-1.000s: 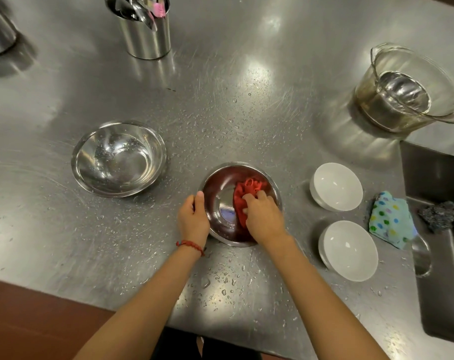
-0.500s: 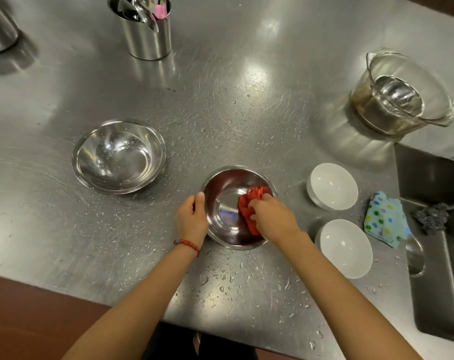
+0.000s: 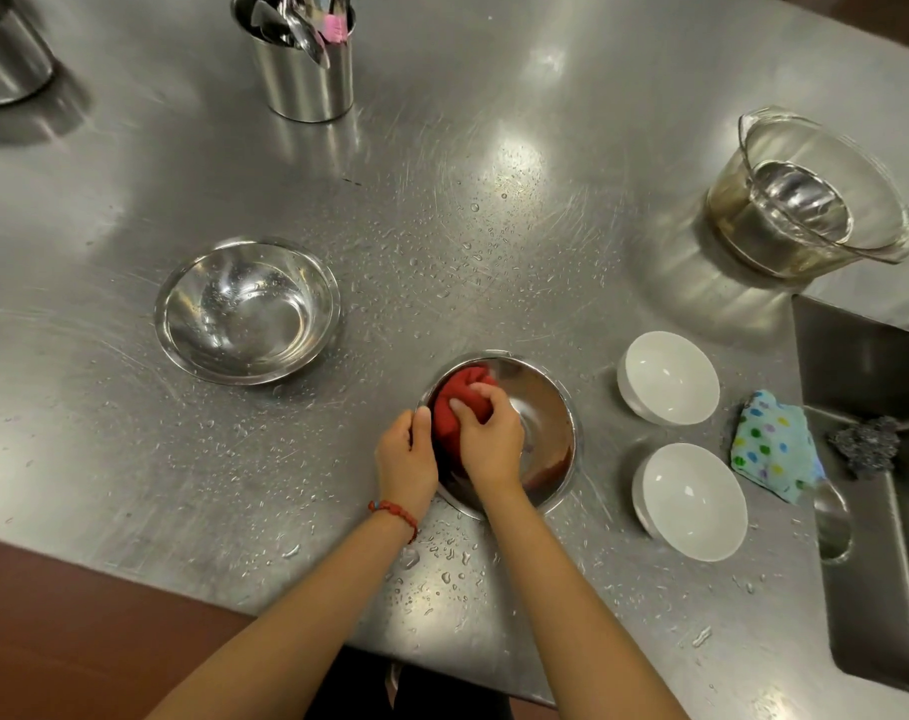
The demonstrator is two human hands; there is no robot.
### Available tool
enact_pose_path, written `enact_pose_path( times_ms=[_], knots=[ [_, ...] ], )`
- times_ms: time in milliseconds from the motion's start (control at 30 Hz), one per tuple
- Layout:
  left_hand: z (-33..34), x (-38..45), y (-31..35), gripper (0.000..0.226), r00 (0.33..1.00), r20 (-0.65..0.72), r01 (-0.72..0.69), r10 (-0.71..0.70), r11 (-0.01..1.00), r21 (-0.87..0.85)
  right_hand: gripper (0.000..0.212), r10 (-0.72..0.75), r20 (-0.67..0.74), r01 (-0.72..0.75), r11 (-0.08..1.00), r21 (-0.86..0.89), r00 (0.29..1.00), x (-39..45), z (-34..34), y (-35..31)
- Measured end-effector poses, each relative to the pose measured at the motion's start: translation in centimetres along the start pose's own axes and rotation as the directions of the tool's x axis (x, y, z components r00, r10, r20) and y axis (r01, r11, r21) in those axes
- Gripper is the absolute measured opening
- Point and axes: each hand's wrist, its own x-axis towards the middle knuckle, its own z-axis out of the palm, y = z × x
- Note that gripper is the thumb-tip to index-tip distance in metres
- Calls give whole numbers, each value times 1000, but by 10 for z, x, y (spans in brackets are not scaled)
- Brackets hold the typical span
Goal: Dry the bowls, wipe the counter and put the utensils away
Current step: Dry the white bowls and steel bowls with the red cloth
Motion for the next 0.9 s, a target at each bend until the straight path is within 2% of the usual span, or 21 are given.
enact_pose_path(
  times_ms=[67,167,200,233,300,333,400,467,567,600,633,700,767,800,900],
  knots=[
    [0,3,1,45,1000,-7,-3,3,1000,13,24,4,-1,-4,1000,-8,1000,0,4,0],
    [-4,7,-1,43,1000,-6,4,-4,1000,18,24,25,164,-23,1000,-18,986,-8,2,8],
    [-5,7,-1,43,1000,5,0,0,1000,22,24,39,177,-38,999,-10,983,-9,1,10],
    [-5,6,-2,42,1000,18,-7,6,1000,25,24,54,146,-54,999,-4,988,-8,2,9],
    [-2,2,-3,40,999,45,-7,6,1000,29,25,130,-43,-128,990,56,991,-3,6,2],
    [-1,-2,-4,39,999,52,-2,1,1000,29,25,203,-174,-182,975,128,964,0,8,-3],
    [1,-7,-3,41,999,40,6,-7,999,33,25,354,-381,-239,918,318,854,7,9,-12],
    [2,-8,-3,44,1000,15,14,-14,999,31,25,430,-475,-216,871,441,768,11,7,-13],
    [5,-9,-3,45,1000,26,-3,3,1000,20,26,452,-500,-204,857,474,739,9,8,-9],
    [5,-9,-3,45,999,27,-18,18,999,27,29,437,-485,-229,874,429,758,9,10,-8],
    [4,-8,-3,45,999,23,-24,24,999,37,31,397,-439,-251,901,354,806,10,10,-8],
    [0,-4,-2,42,1000,-3,-14,14,999,39,32,266,-211,-231,957,178,941,13,8,-9],
    [-3,1,-2,41,1000,-19,-1,2,1000,16,31,152,24,-154,983,97,988,15,-1,-9],
    [-3,2,-2,40,1000,-17,12,-11,1000,12,28,102,53,-107,989,105,993,15,-7,-9],
    [-2,4,2,42,999,-27,36,-36,999,2,25,-37,-71,48,985,165,997,15,-19,-13]
  ],
)
